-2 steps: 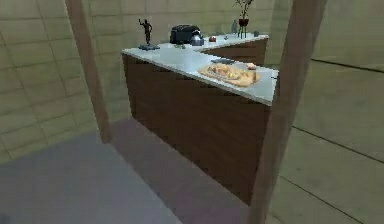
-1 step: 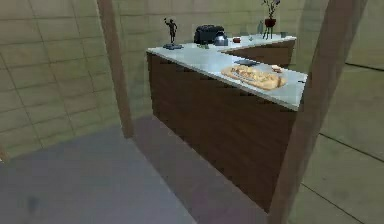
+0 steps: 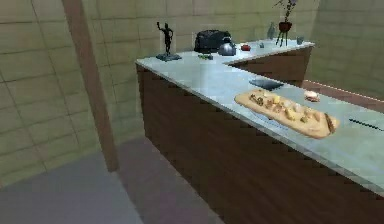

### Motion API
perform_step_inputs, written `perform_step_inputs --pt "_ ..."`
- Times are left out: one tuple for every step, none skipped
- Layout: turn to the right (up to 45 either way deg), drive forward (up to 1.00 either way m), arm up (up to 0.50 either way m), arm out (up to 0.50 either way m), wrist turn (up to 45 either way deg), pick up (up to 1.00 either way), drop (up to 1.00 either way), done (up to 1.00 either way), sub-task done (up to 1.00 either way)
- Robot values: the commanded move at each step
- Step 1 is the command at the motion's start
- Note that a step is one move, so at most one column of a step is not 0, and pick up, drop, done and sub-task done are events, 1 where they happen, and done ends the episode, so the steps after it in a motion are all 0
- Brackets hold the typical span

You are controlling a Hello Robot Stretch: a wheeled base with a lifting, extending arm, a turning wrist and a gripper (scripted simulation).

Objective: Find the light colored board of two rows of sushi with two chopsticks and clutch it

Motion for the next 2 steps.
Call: perform_step_inputs --pt "-45.0 0.00 0.00 0.00 0.0 0.00 0.00 0.00 0.00" --pt "-18.0 0.00 0.00 0.00 0.0 0.00 0.00 0.00 0.00"
